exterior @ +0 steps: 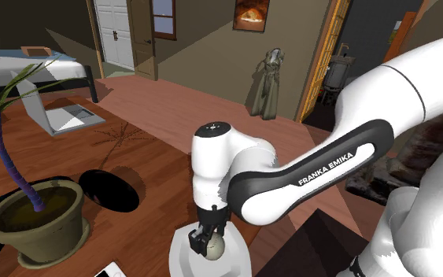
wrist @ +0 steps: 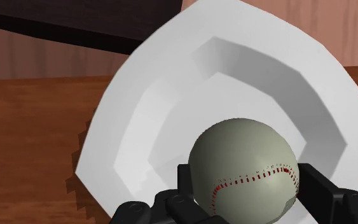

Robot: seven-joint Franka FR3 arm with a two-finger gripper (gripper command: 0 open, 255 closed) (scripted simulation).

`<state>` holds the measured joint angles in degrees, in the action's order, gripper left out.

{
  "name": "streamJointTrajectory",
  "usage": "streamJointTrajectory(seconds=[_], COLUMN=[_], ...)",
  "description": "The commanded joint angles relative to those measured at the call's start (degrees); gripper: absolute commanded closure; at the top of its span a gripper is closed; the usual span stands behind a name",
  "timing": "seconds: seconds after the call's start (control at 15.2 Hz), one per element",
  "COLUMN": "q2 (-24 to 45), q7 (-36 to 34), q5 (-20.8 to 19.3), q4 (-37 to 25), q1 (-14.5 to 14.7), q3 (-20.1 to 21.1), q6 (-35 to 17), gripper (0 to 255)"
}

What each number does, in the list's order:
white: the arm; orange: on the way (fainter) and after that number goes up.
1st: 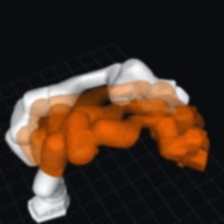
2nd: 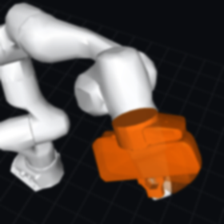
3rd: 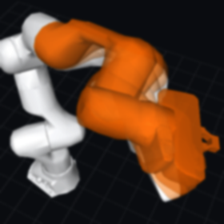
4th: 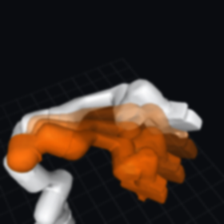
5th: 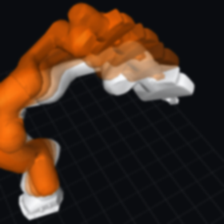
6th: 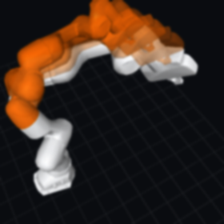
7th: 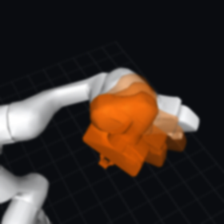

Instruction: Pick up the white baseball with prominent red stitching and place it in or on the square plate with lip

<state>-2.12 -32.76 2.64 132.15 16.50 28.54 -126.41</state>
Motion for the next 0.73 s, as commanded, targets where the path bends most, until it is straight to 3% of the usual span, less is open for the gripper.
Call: streamJointTrajectory(seconds=[0.0, 0.66], q2=[1.02, 2.36], q7=[-0.37, -0.92], q5=[-0.56, -1.33], q4=[0.61, 1.3], q1=[-0.01, 0.01], q3=[0.06, 0.1], q6=[-1.56, -3.43], gripper=[255, 255])
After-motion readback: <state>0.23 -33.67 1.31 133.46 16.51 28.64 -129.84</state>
